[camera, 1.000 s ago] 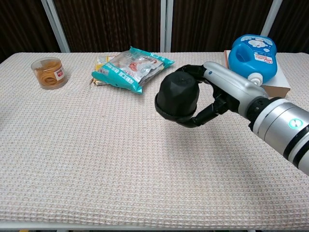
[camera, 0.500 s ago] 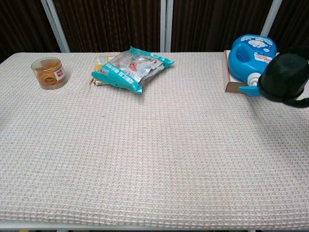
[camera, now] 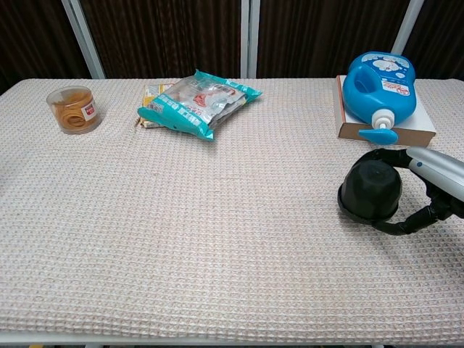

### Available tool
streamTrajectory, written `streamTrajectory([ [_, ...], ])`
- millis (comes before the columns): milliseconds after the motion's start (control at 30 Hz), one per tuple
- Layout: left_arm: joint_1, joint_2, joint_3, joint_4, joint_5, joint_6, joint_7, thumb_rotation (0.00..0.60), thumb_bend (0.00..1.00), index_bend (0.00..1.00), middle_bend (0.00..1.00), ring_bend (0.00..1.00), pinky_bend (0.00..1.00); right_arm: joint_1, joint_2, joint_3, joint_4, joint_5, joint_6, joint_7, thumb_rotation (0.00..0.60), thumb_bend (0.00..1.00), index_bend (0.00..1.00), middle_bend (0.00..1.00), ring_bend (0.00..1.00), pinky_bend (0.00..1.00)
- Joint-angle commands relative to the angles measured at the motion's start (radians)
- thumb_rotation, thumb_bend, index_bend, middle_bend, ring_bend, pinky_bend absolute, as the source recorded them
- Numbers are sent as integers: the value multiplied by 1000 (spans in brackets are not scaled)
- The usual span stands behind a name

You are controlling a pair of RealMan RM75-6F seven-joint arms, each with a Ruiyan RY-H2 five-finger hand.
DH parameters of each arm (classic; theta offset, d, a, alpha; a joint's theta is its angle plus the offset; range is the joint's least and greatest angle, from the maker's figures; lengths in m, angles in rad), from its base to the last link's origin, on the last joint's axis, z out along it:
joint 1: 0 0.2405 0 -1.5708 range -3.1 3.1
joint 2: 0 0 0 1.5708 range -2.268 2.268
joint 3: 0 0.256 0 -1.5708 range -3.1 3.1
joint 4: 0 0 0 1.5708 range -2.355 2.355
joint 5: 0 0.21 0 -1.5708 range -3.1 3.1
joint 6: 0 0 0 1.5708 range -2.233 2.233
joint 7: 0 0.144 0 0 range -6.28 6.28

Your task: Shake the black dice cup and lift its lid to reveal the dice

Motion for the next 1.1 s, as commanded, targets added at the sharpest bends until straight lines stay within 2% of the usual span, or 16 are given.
streamTrajectory([
  [33,2,2,-1,1,-2,2,-3,600,175,92,74,0,192,1,-4,6,-1,-9,6,18,600,281,567,540,178,0],
  [267,3,0,2,6,2,1,-6,600,175,92,73,0,192,5,-24,17,31,-11,14,15,600,276,559,538,169,0],
  [400,6,-2,2,11,-1,3,-11,600,175,92,73,0,192,12,-40,19,68,11,-11,-14,600,221,505,505,128,0],
  [500,8,-1,2,14,-1,3,-14,600,174,91,74,0,192,20,-41,17,80,28,-43,-25,600,146,379,427,69,0],
  [600,9,1,1,16,-2,4,-17,600,175,92,74,0,192,30,-30,8,78,33,-75,-37,600,54,220,305,6,0],
  [733,9,2,1,17,1,6,-21,600,174,92,73,0,192,35,-19,-2,71,14,-78,-35,600,0,33,155,0,0],
  [900,10,2,2,17,4,7,-25,600,175,92,73,0,192,33,-5,-14,64,-30,-51,-17,600,0,0,70,0,0],
  [1100,8,2,0,14,6,8,-22,600,175,92,73,0,192,23,2,-10,49,-34,-25,-16,600,0,0,86,0,0],
])
